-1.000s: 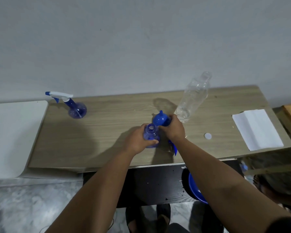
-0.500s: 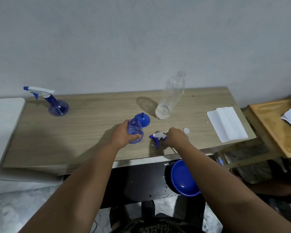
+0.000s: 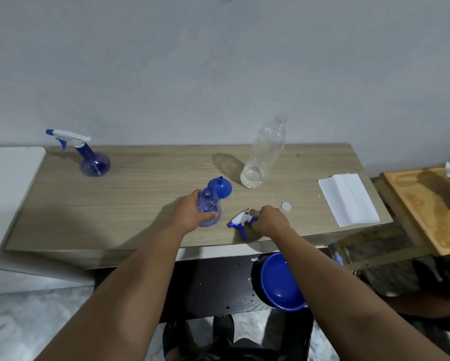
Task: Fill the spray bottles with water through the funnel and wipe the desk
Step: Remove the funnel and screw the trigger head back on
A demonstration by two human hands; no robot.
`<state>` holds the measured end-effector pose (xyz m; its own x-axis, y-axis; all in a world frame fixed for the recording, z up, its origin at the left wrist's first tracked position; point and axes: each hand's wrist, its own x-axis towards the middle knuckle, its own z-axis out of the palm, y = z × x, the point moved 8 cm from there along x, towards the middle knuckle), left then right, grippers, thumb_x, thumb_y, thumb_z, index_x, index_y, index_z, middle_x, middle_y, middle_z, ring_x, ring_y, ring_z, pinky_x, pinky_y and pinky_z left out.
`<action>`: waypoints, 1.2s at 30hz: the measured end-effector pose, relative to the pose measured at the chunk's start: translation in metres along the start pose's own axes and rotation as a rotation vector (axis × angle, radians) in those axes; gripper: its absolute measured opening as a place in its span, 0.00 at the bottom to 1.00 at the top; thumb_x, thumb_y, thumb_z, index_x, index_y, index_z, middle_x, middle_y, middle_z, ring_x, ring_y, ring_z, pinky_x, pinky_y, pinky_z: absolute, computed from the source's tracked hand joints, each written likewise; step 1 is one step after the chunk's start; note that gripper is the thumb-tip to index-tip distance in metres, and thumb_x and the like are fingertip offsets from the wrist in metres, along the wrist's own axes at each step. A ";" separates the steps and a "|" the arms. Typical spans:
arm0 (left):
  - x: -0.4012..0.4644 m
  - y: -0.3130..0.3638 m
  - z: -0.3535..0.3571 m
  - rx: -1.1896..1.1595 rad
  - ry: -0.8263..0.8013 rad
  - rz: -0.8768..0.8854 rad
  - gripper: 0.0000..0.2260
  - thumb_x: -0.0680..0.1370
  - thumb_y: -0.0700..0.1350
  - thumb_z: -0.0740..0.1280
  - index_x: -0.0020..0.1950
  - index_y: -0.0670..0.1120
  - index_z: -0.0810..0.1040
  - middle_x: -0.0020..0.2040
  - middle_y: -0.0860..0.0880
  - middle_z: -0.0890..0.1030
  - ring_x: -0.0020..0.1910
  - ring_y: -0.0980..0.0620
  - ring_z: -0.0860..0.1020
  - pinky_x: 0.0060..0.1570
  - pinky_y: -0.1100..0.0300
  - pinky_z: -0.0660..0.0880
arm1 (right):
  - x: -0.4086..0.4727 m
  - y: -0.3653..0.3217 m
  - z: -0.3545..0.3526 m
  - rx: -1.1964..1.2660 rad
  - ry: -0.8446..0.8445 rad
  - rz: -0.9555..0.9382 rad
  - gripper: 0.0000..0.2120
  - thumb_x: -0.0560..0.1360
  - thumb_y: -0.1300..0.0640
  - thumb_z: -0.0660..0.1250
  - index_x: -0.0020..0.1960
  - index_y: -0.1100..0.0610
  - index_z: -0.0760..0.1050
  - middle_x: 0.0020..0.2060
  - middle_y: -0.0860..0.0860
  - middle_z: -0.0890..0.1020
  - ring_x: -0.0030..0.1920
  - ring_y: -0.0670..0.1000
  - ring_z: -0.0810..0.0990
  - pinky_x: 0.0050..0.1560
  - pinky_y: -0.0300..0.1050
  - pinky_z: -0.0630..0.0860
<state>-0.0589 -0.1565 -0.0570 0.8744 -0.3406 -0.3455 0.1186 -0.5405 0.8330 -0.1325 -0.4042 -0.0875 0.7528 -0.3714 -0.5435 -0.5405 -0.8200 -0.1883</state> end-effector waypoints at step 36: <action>0.004 -0.009 0.002 -0.012 0.005 -0.006 0.22 0.68 0.45 0.82 0.57 0.51 0.77 0.48 0.53 0.84 0.47 0.54 0.82 0.50 0.60 0.76 | -0.070 -0.155 -0.091 1.203 0.101 -0.648 0.11 0.79 0.70 0.68 0.56 0.56 0.78 0.55 0.62 0.86 0.56 0.65 0.84 0.58 0.58 0.81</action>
<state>-0.0576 -0.1547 -0.0663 0.8761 -0.3336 -0.3481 0.1291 -0.5333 0.8360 -0.0671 -0.2911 0.0540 0.9892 -0.1420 -0.0354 -0.0352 0.0046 -0.9994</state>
